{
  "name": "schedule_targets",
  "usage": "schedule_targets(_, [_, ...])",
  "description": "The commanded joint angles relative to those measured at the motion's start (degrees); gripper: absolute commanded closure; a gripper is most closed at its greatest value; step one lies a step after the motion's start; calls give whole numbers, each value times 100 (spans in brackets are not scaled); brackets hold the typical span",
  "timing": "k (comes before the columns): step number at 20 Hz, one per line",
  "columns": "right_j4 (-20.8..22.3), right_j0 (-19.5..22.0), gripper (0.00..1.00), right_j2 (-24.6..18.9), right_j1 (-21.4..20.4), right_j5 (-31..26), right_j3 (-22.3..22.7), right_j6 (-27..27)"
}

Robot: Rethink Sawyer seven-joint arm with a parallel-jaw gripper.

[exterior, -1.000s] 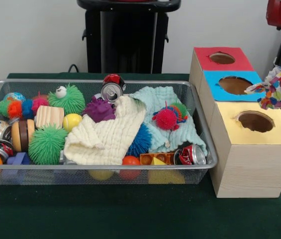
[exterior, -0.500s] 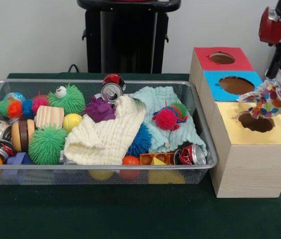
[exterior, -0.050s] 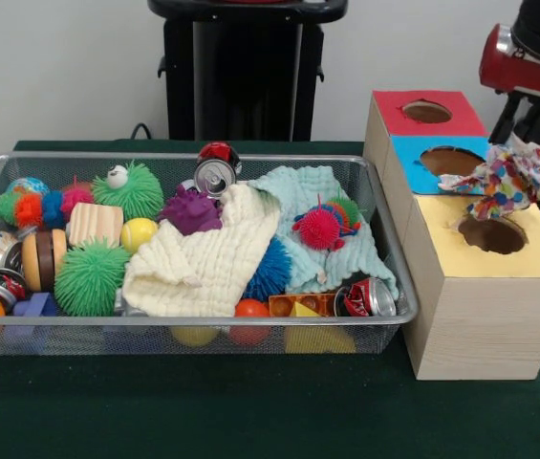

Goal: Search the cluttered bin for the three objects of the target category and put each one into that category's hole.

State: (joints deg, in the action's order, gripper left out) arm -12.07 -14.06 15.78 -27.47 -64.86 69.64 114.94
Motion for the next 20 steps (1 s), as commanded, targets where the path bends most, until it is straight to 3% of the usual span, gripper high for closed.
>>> schedule_targets(1, [264, -21, 100, -9, 293, -961, 380, 1235])
schedule_targets(20, [96, -260, 100, 150, 426, -327, 193, 1497])
